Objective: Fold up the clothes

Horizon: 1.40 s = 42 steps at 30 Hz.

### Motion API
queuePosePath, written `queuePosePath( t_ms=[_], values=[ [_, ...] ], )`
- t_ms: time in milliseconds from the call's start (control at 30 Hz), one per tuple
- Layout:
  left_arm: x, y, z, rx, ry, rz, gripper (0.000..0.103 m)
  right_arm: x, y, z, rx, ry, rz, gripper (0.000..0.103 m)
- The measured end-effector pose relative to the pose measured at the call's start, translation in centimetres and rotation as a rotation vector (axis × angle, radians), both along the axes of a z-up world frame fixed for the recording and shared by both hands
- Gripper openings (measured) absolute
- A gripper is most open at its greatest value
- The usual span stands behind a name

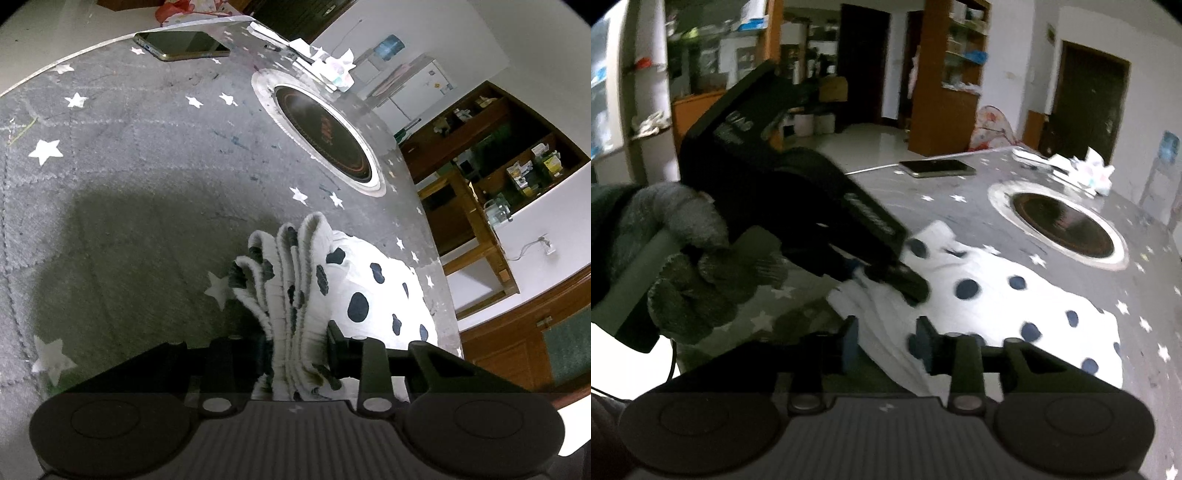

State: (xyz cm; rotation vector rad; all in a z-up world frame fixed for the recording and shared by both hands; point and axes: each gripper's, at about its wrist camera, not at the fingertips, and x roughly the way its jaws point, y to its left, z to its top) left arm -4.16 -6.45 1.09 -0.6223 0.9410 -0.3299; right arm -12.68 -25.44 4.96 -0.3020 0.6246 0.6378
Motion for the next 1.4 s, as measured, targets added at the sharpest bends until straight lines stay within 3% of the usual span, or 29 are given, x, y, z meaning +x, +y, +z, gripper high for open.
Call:
queuePosePath(
  t_ms=[400, 867, 1067, 1400],
  values=[
    [0.0, 0.1, -0.1, -0.007, -0.008, -0.002, 0.034, 5.1, -5.9, 0.3, 0.081, 0.048, -0.264, 0.037],
    [0.3, -0.1, 0.0, 0.004, -0.007, -0.012, 0.034, 12.8, -10.7, -2.5, 0.123, 0.138, -0.473, 0.037],
    [0.5, -0.1, 0.0, 0.004, 0.000, -0.014, 0.034, 10.9, -12.6, -1.3, 0.154, 0.130, -0.462, 0.037],
    [0.4, -0.1, 0.0, 0.015, -0.004, -0.017, 0.034, 3.7, -14.5, -1.4, 0.091, 0.157, -0.410, 0.036]
  ],
)
